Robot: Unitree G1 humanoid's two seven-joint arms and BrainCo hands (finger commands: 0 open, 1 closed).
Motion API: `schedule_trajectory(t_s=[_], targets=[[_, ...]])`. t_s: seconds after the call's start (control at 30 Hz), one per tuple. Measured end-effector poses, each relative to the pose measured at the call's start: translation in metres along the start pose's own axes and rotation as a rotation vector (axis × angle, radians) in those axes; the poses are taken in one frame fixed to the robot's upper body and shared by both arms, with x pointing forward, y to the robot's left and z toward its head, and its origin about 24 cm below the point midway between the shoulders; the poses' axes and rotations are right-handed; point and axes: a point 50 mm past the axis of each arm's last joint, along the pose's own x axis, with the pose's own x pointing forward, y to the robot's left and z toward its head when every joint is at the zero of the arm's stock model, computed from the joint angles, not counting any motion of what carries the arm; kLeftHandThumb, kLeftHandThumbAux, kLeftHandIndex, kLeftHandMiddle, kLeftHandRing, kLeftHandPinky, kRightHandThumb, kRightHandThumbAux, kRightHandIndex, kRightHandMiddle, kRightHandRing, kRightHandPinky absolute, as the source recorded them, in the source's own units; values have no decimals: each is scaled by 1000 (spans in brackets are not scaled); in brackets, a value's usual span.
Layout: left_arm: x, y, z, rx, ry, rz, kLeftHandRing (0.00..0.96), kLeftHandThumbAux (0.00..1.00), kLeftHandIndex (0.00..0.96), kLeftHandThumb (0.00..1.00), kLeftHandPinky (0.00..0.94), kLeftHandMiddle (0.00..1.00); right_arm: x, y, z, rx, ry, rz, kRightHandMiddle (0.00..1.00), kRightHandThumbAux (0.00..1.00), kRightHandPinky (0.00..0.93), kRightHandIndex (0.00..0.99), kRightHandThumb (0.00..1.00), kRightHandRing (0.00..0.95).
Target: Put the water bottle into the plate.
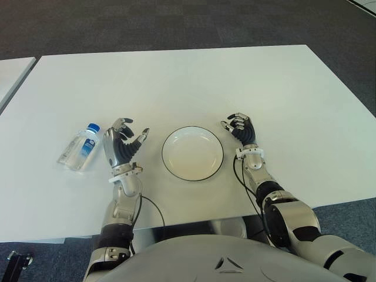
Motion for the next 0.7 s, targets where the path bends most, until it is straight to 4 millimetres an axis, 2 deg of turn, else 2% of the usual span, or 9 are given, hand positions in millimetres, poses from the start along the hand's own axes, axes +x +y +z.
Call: schedule_trajectory(t_s=[0.2,0.3,0.47,0.5,0.6,0.63,0.7], targets=[[0,3,1,137,-28,107,669,718,433,704,646,663,0,0,0,0,0,0,691,726,671,434,707,694],[-1,5,1,175,-34,160,597,718,432,703,577,590,0,0,0,1,1,1,692,726,686,434,708,696],[-3,7,6,204,-90,303,417,722,421,698,378,422,0,0,0,1,1,0,696,726,698,435,708,701],[-3,8,8,209,-109,340,342,725,411,692,306,352,0,1,0,2,1,0,697,726,707,435,708,703],[-1,10,12,218,-154,425,274,725,405,686,245,292,0,1,0,2,2,1,698,726,714,434,708,705],[1,11,13,219,-169,449,206,735,289,544,180,229,0,1,0,2,2,1,699,726,721,434,708,708],[3,12,14,227,-178,486,103,725,136,361,88,121,0,1,0,3,3,1,702,726,730,434,708,714]])
